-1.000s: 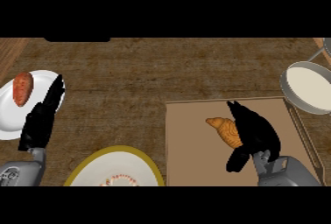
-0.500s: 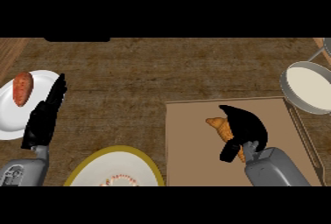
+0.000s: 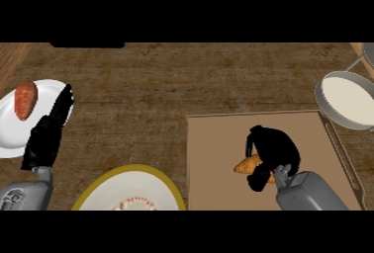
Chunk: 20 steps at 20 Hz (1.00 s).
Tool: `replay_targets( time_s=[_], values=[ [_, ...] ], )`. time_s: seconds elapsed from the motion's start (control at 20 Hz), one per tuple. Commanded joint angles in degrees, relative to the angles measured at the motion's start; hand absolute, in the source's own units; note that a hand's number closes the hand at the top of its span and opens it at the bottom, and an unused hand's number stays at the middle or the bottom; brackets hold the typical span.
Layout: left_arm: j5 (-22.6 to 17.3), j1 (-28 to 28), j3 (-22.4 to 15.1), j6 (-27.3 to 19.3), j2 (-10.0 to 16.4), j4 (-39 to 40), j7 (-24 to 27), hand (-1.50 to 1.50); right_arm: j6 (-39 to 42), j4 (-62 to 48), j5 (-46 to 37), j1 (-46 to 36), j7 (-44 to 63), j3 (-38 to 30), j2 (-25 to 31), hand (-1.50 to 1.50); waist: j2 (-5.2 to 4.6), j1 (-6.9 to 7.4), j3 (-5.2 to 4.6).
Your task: Pick the croissant from the tray and place it in the tiered basket
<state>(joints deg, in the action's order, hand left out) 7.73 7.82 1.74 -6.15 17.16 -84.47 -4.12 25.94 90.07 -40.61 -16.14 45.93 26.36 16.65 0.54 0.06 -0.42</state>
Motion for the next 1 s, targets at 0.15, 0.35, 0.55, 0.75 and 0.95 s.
replay_targets(
  time_s=[0.15, 0.35, 0.55, 0.75, 0.95],
  values=[
    [0.1, -1.62, 1.29, 1.11, -0.19, -0.89, 0.67, 0.0, 1.86, 8.77, 2.49, 3.2, 5.89, -3.06, -6.1, 1.5, -0.4, -0.16, 0.41],
    [0.55, 1.49, 0.38, 0.56, -0.82, 0.39, 0.93, 0.0, -11.92, -7.51, -2.06, -8.5, 15.36, -20.63, -7.81, 1.5, -2.01, 1.3, 0.44],
    [0.27, 1.83, 0.32, 0.93, -0.59, -0.75, 0.92, 0.0, -18.66, -10.82, -5.33, -12.72, 22.08, -31.78, -3.48, 1.5, -3.26, 1.84, 0.42],
    [0.64, 2.18, -0.51, 0.94, -1.17, -0.38, 1.42, 0.0, -28.14, -13.3, -12.44, -19.83, 25.63, -38.37, -0.3, 1.5, -3.71, 4.45, 0.23],
    [1.16, 3.69, -2.05, 1.72, -1.4, -0.97, 1.28, 0.0, -32.87, -16.96, -23.07, -25.88, 27.77, -41.34, 5.96, 1.5, -4.12, 6.78, 0.03]
  ],
)
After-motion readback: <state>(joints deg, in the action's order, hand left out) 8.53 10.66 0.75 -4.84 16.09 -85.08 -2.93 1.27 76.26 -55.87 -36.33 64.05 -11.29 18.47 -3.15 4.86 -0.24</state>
